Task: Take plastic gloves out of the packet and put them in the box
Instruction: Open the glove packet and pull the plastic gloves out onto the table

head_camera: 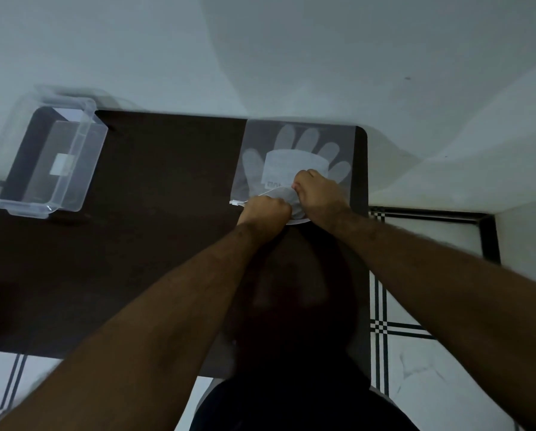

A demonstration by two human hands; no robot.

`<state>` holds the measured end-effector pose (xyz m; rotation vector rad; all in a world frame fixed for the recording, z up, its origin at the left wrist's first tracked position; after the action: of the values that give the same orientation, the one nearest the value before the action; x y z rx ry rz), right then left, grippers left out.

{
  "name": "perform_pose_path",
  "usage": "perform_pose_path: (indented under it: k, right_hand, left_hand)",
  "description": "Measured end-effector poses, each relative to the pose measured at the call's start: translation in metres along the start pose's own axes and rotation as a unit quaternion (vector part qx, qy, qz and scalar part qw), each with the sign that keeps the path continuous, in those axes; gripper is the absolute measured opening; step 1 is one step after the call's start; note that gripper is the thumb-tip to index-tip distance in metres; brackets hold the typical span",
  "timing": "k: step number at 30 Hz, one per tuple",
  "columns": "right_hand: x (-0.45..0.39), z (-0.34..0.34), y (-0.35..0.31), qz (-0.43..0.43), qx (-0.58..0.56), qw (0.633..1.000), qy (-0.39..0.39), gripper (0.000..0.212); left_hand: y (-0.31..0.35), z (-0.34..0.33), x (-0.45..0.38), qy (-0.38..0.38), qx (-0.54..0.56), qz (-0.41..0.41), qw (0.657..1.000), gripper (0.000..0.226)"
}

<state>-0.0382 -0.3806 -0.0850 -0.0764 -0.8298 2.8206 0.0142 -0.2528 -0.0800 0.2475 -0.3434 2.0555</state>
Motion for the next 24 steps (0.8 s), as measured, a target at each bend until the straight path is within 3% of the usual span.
perform_pose_path:
  k: [9, 15, 24]
  right_hand:
    - [-0.005, 0.004, 0.002, 0.023, -0.009, 1.000, 0.001, 0.022]
    - [-0.010, -0.008, 0.010, -0.005, 0.030, 0.996, -0.080, 0.029]
    - [-0.013, -0.013, 0.014, -0.008, 0.023, 0.996, -0.087, 0.036]
  left_hand:
    - [-0.006, -0.006, 0.001, 0.032, 0.031, -0.012, 0.999, 0.027]
    - [-0.008, -0.004, 0.002, 0.027, 0.041, -0.016, 0.999, 0.021]
    - [-0.013, -0.005, 0.002, 0.013, 0.052, -0.026, 0.998, 0.025]
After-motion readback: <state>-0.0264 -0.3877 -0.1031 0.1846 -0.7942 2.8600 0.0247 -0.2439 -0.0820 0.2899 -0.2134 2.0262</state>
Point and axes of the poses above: each hand's wrist, its own x-axis away from the middle knuckle, its own z-axis out of the back of the hand, y = z × x, the point moved 4 cm from there along -x, towards the middle knuckle, and after that the axes turned 6 degrees about z, right-handed, at the moved point
